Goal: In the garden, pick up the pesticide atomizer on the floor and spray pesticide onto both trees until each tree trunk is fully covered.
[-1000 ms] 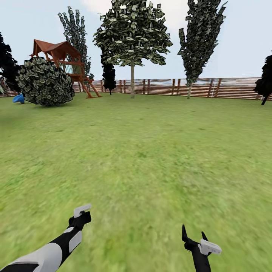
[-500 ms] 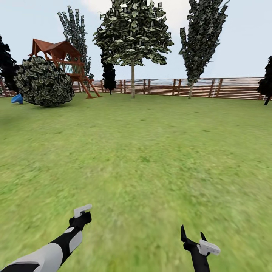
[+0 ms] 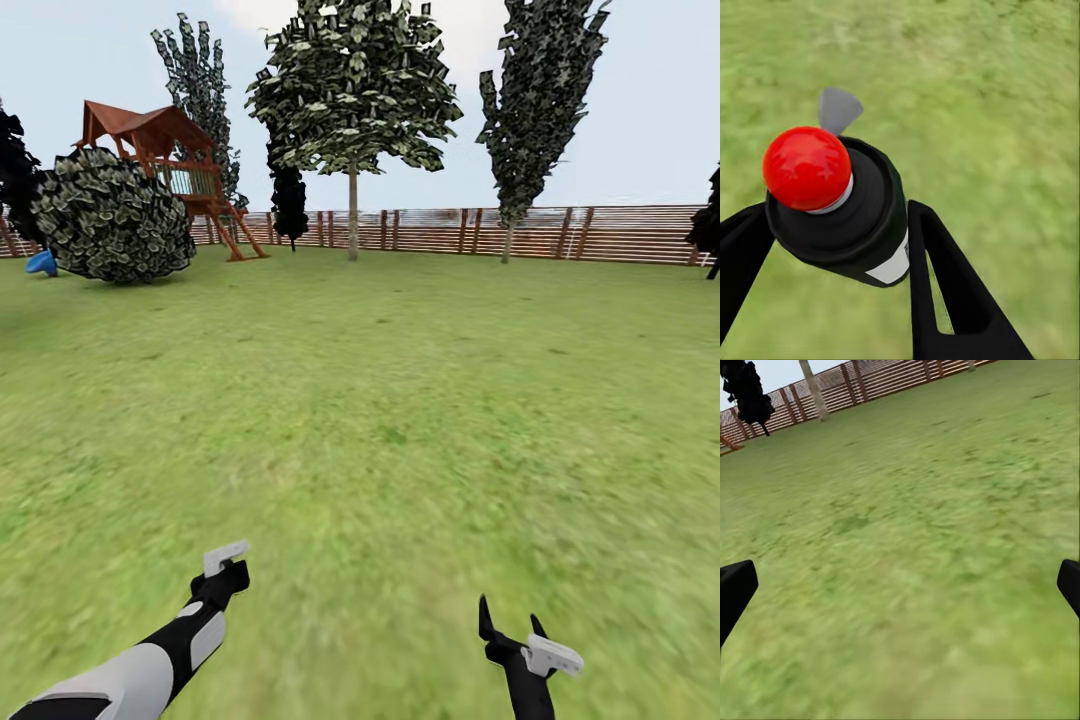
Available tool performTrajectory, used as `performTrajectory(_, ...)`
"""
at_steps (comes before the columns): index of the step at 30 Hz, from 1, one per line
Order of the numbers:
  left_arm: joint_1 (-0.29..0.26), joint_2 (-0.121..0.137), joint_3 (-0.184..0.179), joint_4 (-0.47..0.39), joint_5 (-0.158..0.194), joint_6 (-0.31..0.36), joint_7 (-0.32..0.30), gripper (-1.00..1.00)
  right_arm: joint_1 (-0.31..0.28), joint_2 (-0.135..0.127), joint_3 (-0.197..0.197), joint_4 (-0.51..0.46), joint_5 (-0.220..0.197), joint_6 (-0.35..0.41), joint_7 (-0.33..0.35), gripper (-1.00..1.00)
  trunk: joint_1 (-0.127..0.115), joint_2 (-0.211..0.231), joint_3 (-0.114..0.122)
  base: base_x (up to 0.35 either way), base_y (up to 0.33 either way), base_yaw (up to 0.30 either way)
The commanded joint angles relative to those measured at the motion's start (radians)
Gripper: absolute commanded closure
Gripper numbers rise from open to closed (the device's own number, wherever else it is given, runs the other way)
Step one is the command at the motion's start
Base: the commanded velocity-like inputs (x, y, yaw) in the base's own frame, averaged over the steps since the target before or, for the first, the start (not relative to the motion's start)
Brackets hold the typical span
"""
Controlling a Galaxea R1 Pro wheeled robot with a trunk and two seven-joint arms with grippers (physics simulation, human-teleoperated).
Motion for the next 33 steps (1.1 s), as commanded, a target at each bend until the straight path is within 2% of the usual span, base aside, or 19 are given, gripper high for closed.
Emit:
performTrajectory(1,0.0,-0.001,0.0,0.0,0.0,0.0,0.0,1.0,0.0,0.0,0.0,0.0,0.0,0.0,0.0,-1.0,0.0,0.0,0.0,0.335,0.116,0.0)
performTrajectory(33,0.0,-0.001,0.0,0.0,0.0,0.0,0.002,1.0,0.0,0.0,0.0,0.0,0.0,0.0,0.001,-1.0,0.0,0.0,0.0,0.335,0.116,0.0)
